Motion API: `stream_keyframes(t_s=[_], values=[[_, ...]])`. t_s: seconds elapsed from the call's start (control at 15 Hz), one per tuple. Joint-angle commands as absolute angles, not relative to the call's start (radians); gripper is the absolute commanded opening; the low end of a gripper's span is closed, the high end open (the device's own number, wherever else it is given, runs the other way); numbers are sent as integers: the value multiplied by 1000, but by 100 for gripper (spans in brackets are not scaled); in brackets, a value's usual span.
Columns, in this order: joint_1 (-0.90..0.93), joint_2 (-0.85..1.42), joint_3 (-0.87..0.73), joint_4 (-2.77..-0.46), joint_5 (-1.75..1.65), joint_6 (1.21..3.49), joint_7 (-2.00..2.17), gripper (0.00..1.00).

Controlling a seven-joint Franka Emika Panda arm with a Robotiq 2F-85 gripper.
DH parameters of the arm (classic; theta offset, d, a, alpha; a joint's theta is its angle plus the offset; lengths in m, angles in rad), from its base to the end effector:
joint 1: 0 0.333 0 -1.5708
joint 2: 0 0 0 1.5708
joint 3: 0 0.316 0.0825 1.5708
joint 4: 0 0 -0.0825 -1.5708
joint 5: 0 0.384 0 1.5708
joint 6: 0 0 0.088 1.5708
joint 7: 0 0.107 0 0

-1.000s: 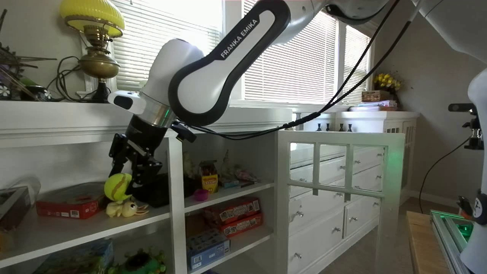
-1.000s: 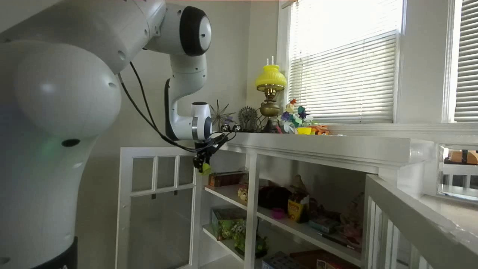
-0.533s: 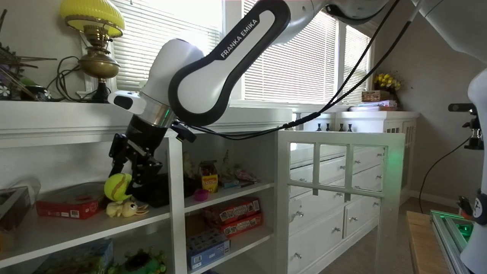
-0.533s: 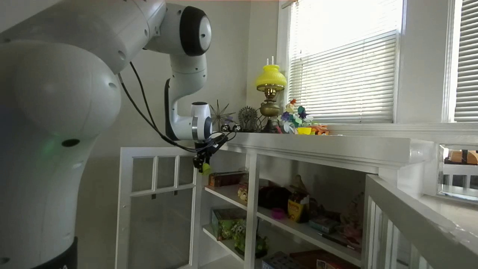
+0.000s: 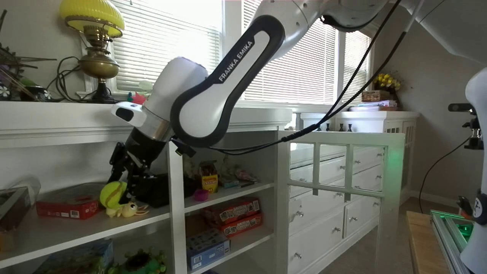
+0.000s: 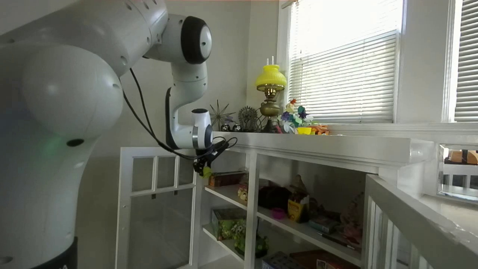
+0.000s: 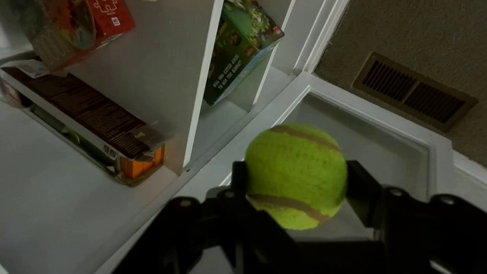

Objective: Pick up the green ball from the counter and put it in the cabinet, then pick it up again and put it on the counter

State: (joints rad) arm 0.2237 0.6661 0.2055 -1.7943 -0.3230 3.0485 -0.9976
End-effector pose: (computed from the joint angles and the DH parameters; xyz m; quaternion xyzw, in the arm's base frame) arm 0.6319 0.2948 0.2523 0.6449 0.7030 0.2853 0.0919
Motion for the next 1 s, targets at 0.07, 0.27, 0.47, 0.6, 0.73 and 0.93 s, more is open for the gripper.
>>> stream_keyframes(t_s=[0.07, 0.27, 0.47, 0.6, 0.73, 0.93], values=[[258, 829, 184, -1678, -332, 3158, -881, 40], [250, 930, 200, -1597, -335, 3247, -832, 40], [229, 1007, 229, -1511, -346, 3323, -780, 40], [208, 1050, 255, -1451, -358, 3346, -746, 40], [192, 1086, 270, -1394, -370, 3357, -718, 40], [169, 1135, 292, -1325, -340, 3359, -765, 40]])
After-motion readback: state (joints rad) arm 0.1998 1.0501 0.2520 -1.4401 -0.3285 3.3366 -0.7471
